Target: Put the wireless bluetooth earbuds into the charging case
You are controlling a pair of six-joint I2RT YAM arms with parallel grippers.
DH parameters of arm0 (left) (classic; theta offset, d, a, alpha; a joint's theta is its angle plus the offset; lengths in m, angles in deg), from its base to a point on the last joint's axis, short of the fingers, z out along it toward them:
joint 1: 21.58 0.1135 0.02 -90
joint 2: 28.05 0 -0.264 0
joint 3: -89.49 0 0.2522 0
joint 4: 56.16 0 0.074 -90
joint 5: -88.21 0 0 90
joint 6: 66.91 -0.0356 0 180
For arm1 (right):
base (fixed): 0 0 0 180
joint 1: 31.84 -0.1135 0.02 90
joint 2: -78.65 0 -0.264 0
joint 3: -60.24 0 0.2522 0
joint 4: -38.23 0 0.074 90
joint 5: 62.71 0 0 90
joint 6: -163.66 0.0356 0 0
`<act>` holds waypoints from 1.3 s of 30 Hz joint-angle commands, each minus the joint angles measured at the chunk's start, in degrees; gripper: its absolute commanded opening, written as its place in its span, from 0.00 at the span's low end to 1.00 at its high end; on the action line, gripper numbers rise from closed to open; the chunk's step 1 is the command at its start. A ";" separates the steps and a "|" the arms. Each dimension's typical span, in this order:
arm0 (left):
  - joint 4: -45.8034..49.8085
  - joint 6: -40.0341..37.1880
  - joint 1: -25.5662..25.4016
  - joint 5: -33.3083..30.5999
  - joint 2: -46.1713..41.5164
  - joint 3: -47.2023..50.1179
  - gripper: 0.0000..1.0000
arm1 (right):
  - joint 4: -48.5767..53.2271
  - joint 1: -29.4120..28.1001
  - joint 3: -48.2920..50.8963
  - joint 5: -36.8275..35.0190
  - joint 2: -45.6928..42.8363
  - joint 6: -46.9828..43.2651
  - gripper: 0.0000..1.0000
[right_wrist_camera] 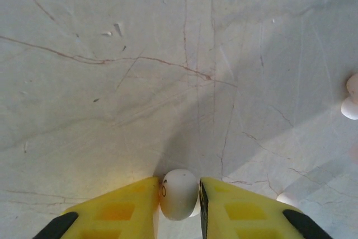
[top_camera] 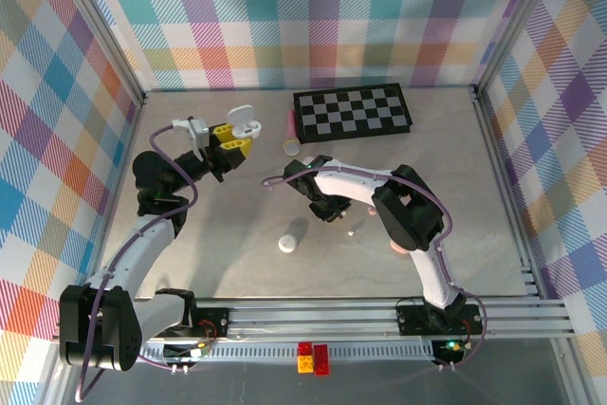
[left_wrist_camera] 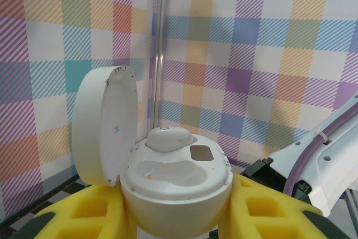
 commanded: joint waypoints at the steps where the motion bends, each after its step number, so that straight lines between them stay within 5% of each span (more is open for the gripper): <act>1: -0.77 -0.74 0.87 0.95 -0.27 -0.34 0.33 | -0.28 -0.27 -0.96 -0.86 1.35 -1.77 0.24; 14: -1.39 -1.20 0.82 0.58 -0.43 0.09 0.33 | -5.22 0.02 2.67 4.52 -4.47 -2.24 0.20; 30: 4.55 -12.26 -5.46 -6.23 -0.67 0.24 0.33 | -16.54 8.04 16.40 28.33 -34.02 4.77 0.20; 39: 6.00 -19.25 -12.27 -11.17 2.17 0.02 0.33 | -19.44 12.60 14.37 44.32 -44.30 8.17 0.19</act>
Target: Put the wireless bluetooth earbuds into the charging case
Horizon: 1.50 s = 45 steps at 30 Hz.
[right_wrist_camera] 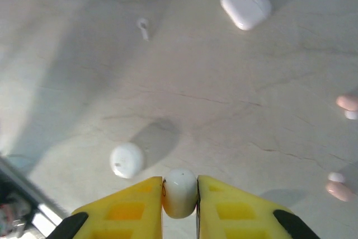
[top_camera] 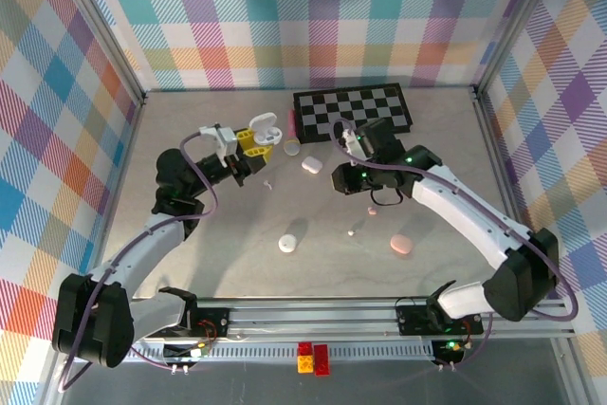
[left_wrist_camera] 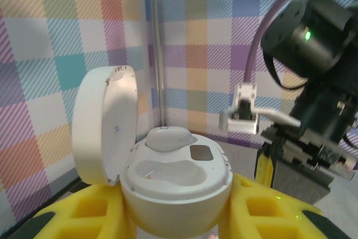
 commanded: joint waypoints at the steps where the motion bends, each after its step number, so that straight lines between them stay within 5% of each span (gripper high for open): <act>1: 0.42 -5.46 -2.40 -2.75 0.57 -0.12 0.33 | -2.34 0.72 -2.41 9.93 -2.23 2.36 0.20; 16: 0.61 -10.93 -12.00 -5.97 10.09 -5.10 0.33 | -10.77 3.59 -8.98 26.89 -5.57 9.68 0.20; 32: -0.55 -14.15 -19.88 -8.63 15.58 -9.37 0.33 | -7.07 3.71 -12.05 20.32 -2.43 8.97 0.20; 45: -1.22 -13.37 -21.03 -12.42 15.94 -9.92 0.33 | -7.86 4.32 -10.38 17.48 -1.54 10.03 0.20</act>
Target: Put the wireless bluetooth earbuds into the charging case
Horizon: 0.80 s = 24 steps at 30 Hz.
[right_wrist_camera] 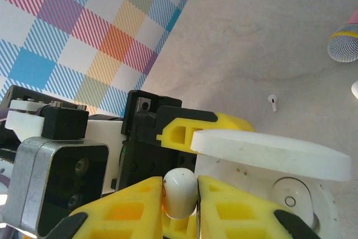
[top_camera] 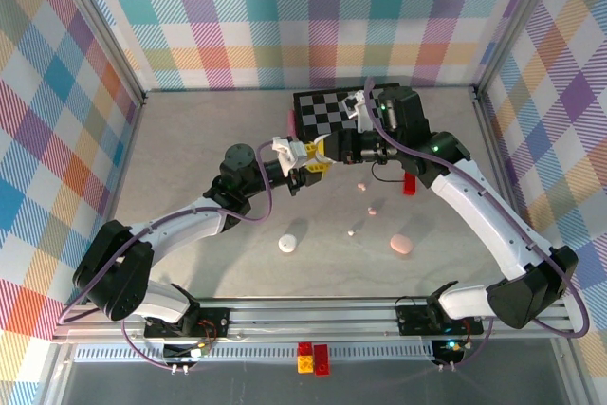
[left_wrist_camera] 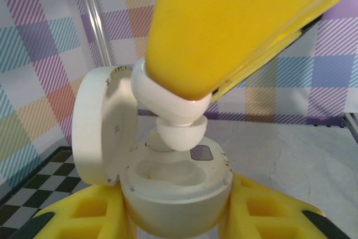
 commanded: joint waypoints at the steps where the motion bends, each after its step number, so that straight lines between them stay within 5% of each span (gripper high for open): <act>1: -3.34 -0.60 -0.66 -1.45 -0.02 -1.90 0.33 | -0.53 0.48 0.27 -0.45 0.37 0.71 0.20; 24: -3.34 0.38 -0.66 -1.81 -0.15 -3.39 0.33 | -2.04 1.03 2.48 -1.89 1.83 5.38 0.26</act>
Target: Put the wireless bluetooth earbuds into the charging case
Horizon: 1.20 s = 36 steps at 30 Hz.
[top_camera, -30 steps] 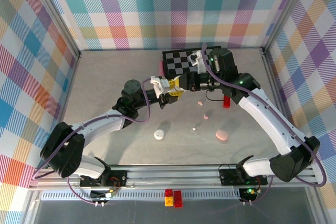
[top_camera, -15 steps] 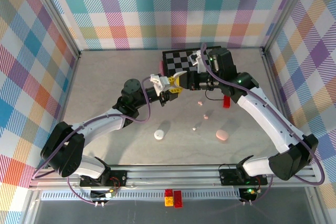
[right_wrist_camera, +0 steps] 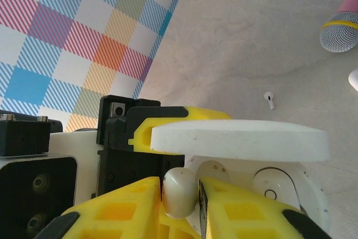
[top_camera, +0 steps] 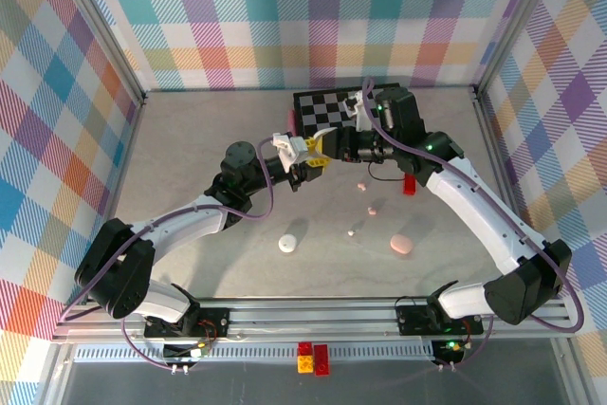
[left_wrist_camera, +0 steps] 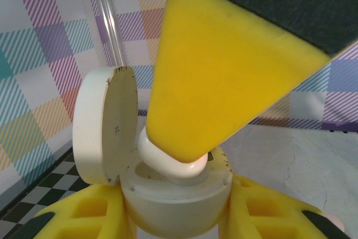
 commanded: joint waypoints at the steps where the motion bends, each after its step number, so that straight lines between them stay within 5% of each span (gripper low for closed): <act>1: -3.14 0.10 -0.65 0.35 -1.02 -1.91 0.33 | 1.12 0.45 0.52 -1.58 0.39 0.93 0.26; 21: -2.72 0.22 -0.66 0.44 -0.90 -2.35 0.33 | 2.41 0.72 -0.12 -3.44 -1.26 0.70 0.30; 36: -3.07 0.38 -0.58 1.74 -0.75 -1.87 0.33 | -1.31 0.88 -1.02 1.00 -6.12 -1.41 0.50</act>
